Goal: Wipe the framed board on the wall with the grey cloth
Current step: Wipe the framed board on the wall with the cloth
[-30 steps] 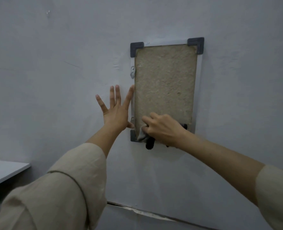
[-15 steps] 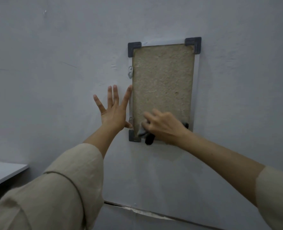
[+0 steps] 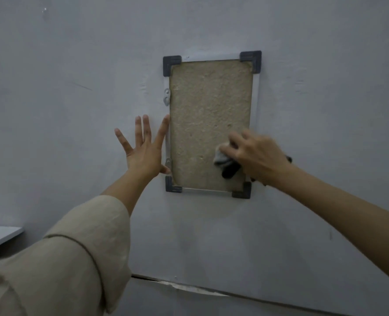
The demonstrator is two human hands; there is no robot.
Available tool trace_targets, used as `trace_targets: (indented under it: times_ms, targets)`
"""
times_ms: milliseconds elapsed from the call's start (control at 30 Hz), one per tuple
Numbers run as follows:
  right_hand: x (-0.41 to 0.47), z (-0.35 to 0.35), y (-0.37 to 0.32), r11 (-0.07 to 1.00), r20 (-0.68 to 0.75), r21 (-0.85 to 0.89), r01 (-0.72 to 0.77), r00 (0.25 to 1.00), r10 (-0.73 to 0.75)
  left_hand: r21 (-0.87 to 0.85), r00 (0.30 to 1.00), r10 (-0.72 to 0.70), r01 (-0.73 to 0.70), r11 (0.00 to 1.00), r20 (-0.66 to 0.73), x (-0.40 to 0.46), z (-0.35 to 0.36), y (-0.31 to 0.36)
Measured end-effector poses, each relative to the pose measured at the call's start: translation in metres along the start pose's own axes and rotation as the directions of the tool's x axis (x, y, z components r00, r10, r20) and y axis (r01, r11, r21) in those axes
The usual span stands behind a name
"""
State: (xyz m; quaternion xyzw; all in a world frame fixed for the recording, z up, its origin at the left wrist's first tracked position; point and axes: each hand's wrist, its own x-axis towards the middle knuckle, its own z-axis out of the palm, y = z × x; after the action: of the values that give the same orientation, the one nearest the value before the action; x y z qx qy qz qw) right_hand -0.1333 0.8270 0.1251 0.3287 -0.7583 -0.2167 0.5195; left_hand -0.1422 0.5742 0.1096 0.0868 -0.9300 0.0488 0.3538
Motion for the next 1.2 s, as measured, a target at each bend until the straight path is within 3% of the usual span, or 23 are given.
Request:
trace_targets:
  times_ms: [100,233,300,367,467,567,633,767,833,933,1067,1133,1200]
  targets:
    - [-0.013,0.003,0.003,0.997,-0.052,0.069,-0.035,0.998,0.038,-0.003,1.000,0.003,-0.003,1.000,0.005,-0.001,-0.001,0.000]
    - [-0.051,0.018,-0.024,0.975,0.104,0.058,0.214,0.970,-0.219,0.003,1.000,0.002,-0.002,1.000,0.006,-0.001,-0.001,0.001]
    - [-0.050,0.016,-0.020,0.968,0.161,0.059,0.244,0.955,-0.251,0.006,1.000,-0.005,0.005,1.000,0.011,-0.001,-0.001,0.001]
    - [-0.034,0.010,-0.004,0.982,0.081,0.017,0.191,0.978,-0.191,0.007,1.000,-0.010,0.009,1.000,0.014,0.000,-0.001,0.001]
    - [-0.008,-0.005,0.022,1.000,-0.022,-0.002,-0.018,1.000,0.018,0.009,1.000,-0.010,0.009,1.000,0.017,0.000,-0.001,0.001]
    - [0.003,-0.010,0.032,0.970,-0.008,0.093,-0.226,0.974,0.228,0.003,1.000,-0.005,0.005,1.000,0.023,-0.001,-0.002,0.001]
    - [-0.006,-0.007,0.023,0.975,0.025,0.119,-0.185,0.983,0.184,0.004,1.000,-0.005,0.005,1.000,0.027,-0.001,-0.002,0.001]
    - [-0.033,-0.001,0.002,0.994,0.138,0.054,0.093,0.985,-0.100,0.011,1.000,-0.007,0.007,1.000,0.024,-0.002,-0.004,0.001]
    - [-0.024,-0.002,0.011,0.998,0.128,0.052,0.047,0.990,-0.053,0.014,1.000,-0.007,0.007,1.000,0.026,-0.002,-0.004,0.001]
    - [0.007,-0.009,0.036,0.989,0.014,0.039,-0.140,0.990,0.139,0.014,1.000,-0.006,0.005,1.000,0.025,-0.001,-0.003,0.001]
    - [0.036,-0.018,0.048,0.902,-0.005,0.111,-0.417,0.907,0.420,0.013,1.000,-0.004,0.004,1.000,0.022,-0.002,-0.004,0.002]
    - [0.029,-0.014,0.033,0.919,0.026,0.124,-0.374,0.927,0.373,0.018,1.000,-0.003,0.003,1.000,0.026,-0.002,-0.004,0.002]
    - [0.011,-0.001,0.007,0.973,0.048,0.158,-0.170,0.985,0.165,0.014,1.000,-0.003,0.002,1.000,0.025,-0.001,-0.003,0.001]
